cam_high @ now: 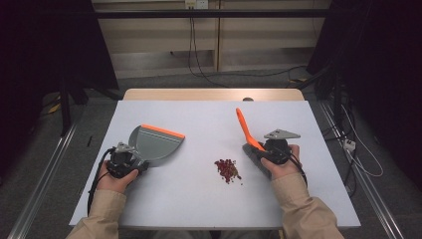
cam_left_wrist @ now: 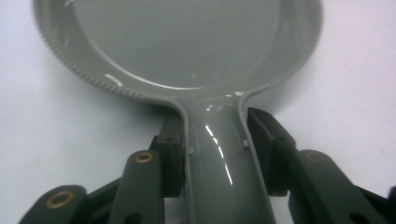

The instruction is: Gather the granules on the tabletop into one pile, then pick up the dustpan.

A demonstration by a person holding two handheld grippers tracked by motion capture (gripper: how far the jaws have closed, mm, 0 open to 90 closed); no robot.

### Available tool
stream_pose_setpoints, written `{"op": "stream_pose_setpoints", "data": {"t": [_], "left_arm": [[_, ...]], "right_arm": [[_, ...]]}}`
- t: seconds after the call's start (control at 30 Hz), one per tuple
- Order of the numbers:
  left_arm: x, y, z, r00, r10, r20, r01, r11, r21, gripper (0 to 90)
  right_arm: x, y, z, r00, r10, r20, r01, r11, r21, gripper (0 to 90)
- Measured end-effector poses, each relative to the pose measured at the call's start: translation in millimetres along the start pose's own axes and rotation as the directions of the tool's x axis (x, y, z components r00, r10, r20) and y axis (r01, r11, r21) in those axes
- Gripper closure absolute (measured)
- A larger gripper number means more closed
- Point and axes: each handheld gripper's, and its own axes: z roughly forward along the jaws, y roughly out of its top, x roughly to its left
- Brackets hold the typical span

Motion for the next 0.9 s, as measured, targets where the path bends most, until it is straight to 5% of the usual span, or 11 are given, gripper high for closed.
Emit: {"op": "stream_pose_setpoints", "data": {"t": [0.27,0.5,0.6,0.9], "left_arm": [[3.6,-0.2,-10.8,0.998,0.058,0.026,-0.057,0.9973,-0.046,62.8],[-4.6,-1.1,-24.2,0.9856,0.102,0.134,-0.094,0.9934,-0.065,62.8],[-14.0,-0.6,-30.1,0.9729,0.151,0.175,-0.141,0.9876,-0.069,62.8],[-46.0,-8.9,-31.3,0.9098,0.273,0.313,-0.271,0.9614,-0.051,62.7]], "right_arm": [[-4.6,-2.4,-1.4,0.9997,0.021,-0.014,-0.021,1.0,-0.015,71.0],[-4.5,-2.7,-1.8,0.9995,0.02,-0.025,-0.021,1.0,-0.021,71.0],[-2.7,-2.1,-1.4,0.9995,0.015,-0.029,-0.016,1.0,-0.023,71.0],[2.9,3.0,-1.0,0.9998,0.003,-0.022,-0.004,0.999,-0.036,71.0]]}}
